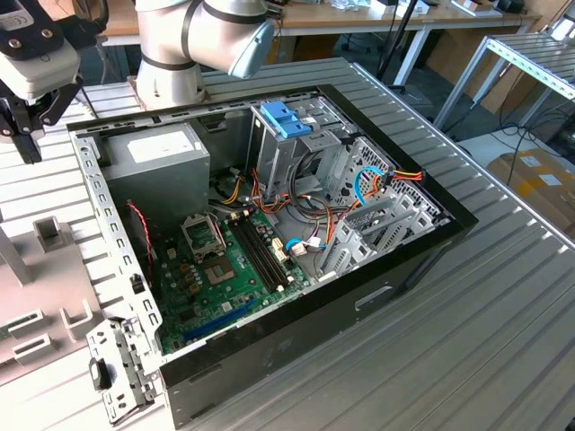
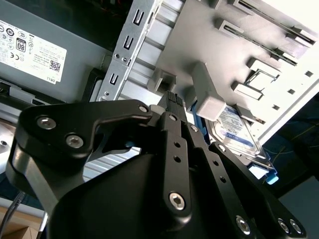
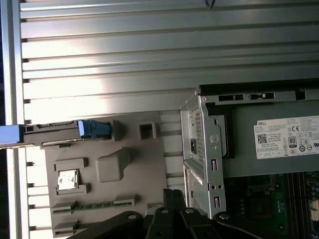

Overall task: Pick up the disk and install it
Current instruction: 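Reach for the disk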

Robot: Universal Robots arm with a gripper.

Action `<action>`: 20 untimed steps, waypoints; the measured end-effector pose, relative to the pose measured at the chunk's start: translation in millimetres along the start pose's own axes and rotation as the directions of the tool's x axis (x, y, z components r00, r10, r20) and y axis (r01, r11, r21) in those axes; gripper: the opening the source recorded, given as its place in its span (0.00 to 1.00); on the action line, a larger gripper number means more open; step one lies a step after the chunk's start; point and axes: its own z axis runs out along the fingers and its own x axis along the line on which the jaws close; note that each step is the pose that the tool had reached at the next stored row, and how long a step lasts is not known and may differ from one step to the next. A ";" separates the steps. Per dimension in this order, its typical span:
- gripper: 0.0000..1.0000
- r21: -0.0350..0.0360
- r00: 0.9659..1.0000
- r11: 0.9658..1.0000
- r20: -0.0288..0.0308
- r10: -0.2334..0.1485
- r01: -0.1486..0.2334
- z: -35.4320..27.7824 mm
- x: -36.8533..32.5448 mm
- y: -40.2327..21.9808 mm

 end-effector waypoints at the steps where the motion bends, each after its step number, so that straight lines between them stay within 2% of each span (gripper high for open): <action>1: 0.11 0.000 1.000 1.000 0.000 0.000 0.000 0.0 0.7 0.0; 20: 0.11 0.000 1.000 1.000 0.000 0.000 0.000 -0.3 12.4 -0.9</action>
